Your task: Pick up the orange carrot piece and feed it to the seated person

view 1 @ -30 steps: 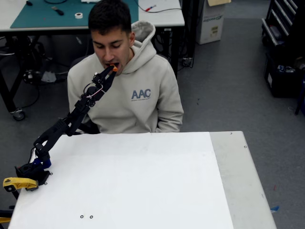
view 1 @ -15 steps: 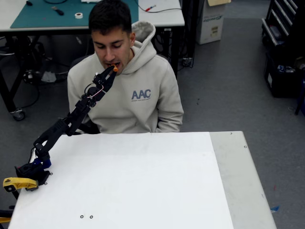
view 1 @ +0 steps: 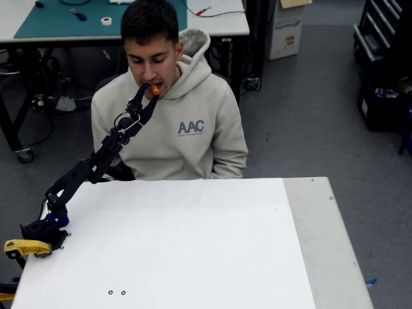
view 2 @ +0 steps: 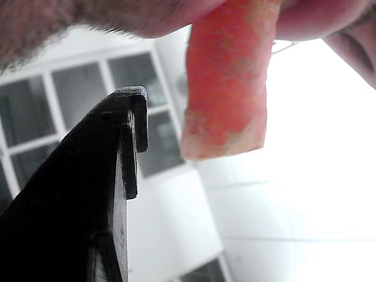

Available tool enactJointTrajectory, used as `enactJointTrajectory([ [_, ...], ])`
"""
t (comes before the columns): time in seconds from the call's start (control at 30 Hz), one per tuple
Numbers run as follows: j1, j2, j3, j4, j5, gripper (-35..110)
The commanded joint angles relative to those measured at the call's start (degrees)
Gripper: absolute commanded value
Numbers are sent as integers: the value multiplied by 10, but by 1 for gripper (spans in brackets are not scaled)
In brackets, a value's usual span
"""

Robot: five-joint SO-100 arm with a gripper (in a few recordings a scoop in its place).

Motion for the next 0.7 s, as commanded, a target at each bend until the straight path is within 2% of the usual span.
enactJointTrajectory([
  [0.0,10,87,-8,-4,-4,42],
  [0.43,127,88,3,-4,-4,27],
  [0.67,154,88,4,2,-4,21],
])
